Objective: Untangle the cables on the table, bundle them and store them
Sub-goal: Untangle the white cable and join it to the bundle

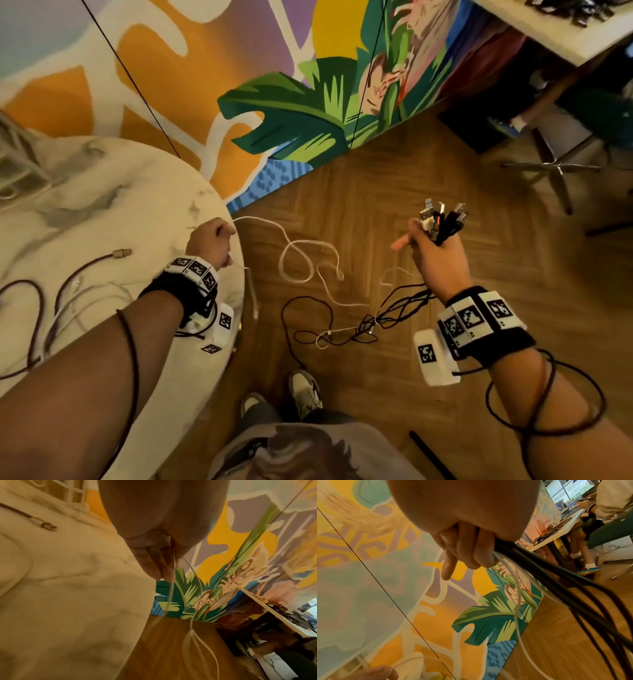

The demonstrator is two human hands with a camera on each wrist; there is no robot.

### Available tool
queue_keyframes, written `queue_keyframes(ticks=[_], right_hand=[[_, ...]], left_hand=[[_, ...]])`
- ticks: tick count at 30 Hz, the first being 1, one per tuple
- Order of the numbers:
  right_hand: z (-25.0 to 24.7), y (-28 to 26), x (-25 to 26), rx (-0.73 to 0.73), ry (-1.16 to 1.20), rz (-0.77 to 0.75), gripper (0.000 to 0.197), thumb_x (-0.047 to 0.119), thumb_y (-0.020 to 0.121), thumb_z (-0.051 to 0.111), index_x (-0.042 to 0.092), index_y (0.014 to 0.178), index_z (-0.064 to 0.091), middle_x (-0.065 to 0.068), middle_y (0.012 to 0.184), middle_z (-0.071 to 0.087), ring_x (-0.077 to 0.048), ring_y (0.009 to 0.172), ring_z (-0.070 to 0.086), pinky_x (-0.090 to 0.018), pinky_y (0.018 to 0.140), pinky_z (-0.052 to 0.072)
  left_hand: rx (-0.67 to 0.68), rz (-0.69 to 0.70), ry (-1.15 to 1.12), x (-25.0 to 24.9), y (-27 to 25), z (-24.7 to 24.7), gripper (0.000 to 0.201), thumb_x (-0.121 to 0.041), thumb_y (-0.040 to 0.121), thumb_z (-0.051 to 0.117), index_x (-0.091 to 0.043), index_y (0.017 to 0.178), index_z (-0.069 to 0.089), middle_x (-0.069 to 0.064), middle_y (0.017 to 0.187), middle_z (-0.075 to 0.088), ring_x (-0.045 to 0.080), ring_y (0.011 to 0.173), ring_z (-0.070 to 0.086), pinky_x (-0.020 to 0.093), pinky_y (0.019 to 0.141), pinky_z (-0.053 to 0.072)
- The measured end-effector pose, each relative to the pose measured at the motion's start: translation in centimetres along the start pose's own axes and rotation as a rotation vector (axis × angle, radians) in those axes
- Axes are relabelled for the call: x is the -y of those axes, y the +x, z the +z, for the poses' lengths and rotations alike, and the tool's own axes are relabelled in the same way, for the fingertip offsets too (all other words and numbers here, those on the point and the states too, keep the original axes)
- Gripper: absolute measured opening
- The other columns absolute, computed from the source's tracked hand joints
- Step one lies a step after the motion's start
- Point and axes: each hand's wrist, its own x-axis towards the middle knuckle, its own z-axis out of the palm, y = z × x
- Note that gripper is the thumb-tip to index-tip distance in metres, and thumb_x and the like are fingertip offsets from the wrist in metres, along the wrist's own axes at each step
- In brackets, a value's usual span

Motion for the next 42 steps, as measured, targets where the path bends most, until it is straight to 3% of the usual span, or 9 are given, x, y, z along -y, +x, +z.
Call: queue_keyframes(ticks=[6,12,14,20,23,27,31,38,42], right_hand=[[-1.4,0.3,-0.3,-0.072,-0.063,-0.006,0.048,0.046,0.096,0.044,0.017,0.067,0.070,0.003,0.053,0.045,-0.005,0.043,0.037,-0.023,0.048,0.027],[-1.8,0.2,-0.2,-0.066,-0.028,-0.029,0.047,0.045,0.096,0.045,0.017,0.067,0.070,0.003,0.054,0.049,-0.004,0.039,0.035,-0.015,0.040,0.026],[-1.6,0.1,0.3,-0.025,0.021,-0.041,0.047,0.045,0.096,0.045,0.016,0.068,0.070,-0.008,0.057,0.047,-0.007,0.039,0.031,-0.017,0.039,0.025],[-1.0,-0.1,2.0,0.076,0.096,-0.093,0.050,0.042,0.097,0.045,0.003,0.077,0.070,0.011,0.040,0.036,-0.007,0.037,0.028,-0.018,0.039,0.022],[-0.9,-0.3,2.6,0.104,0.111,-0.126,0.051,0.045,0.094,0.048,0.000,0.081,0.068,0.011,0.040,0.040,-0.004,0.037,0.035,-0.013,0.040,0.027],[-1.8,-0.8,3.2,0.091,0.151,-0.118,0.049,0.036,0.098,0.043,0.000,0.077,0.069,0.011,0.040,0.039,-0.005,0.036,0.030,-0.017,0.038,0.022],[-2.9,-0.9,2.8,0.029,0.174,-0.103,0.048,0.037,0.098,0.042,0.008,0.073,0.070,0.009,0.041,0.037,-0.006,0.035,0.028,-0.020,0.037,0.020],[-4.4,-0.2,1.7,-0.094,0.111,-0.119,0.045,0.045,0.096,0.046,0.028,0.061,0.069,-0.039,0.075,0.054,-0.013,0.041,0.032,-0.025,0.040,0.024],[-4.0,0.0,1.2,-0.091,0.040,-0.122,0.048,0.048,0.095,0.046,0.021,0.062,0.069,-0.002,0.054,0.052,-0.004,0.044,0.037,-0.019,0.049,0.026]], left_hand=[[0.206,-0.058,0.212,0.4,-0.9,1.0,0.021,-0.019,0.094,0.045,-0.012,0.081,0.061,0.013,0.064,0.063,0.027,0.045,0.059,0.028,0.045,0.048],[0.294,0.038,0.832,0.0,-3.8,3.4,0.015,-0.024,0.091,0.048,-0.015,0.102,0.054,0.014,0.103,0.064,0.033,0.088,0.061,0.036,0.075,0.050],[0.343,0.109,0.801,-1.9,-4.6,4.5,0.017,-0.028,0.091,0.049,-0.020,0.105,0.055,0.009,0.108,0.063,0.030,0.093,0.060,0.035,0.079,0.049],[0.594,0.626,0.263,-11.8,-8.9,10.4,0.048,-0.020,0.088,0.058,-0.020,0.134,0.045,0.001,0.123,0.052,0.013,0.100,0.056,0.032,0.086,0.052],[0.708,0.678,0.224,-15.5,-10.2,13.1,0.056,-0.018,0.088,0.059,-0.016,0.140,0.038,0.005,0.143,0.039,0.017,0.118,0.049,0.032,0.098,0.045],[0.728,0.688,0.246,-15.3,-9.6,13.8,0.016,-0.015,0.093,0.051,-0.007,0.098,0.064,0.006,0.097,0.064,0.014,0.082,0.058,0.026,0.073,0.045],[0.914,0.485,0.406,-11.9,-7.5,12.3,0.017,-0.018,0.096,0.046,-0.011,0.094,0.061,-0.002,0.080,0.059,0.011,0.071,0.054,0.018,0.064,0.040],[0.262,0.292,0.867,-6.2,1.4,2.4,0.023,-0.025,0.098,0.044,-0.014,0.099,0.063,0.012,0.103,0.064,0.030,0.089,0.058,0.038,0.078,0.048],[-0.176,0.382,0.524,-8.7,3.5,-0.8,0.036,-0.027,0.098,0.043,0.001,0.079,0.053,0.021,0.079,0.052,0.030,0.068,0.045,0.037,0.058,0.031]])
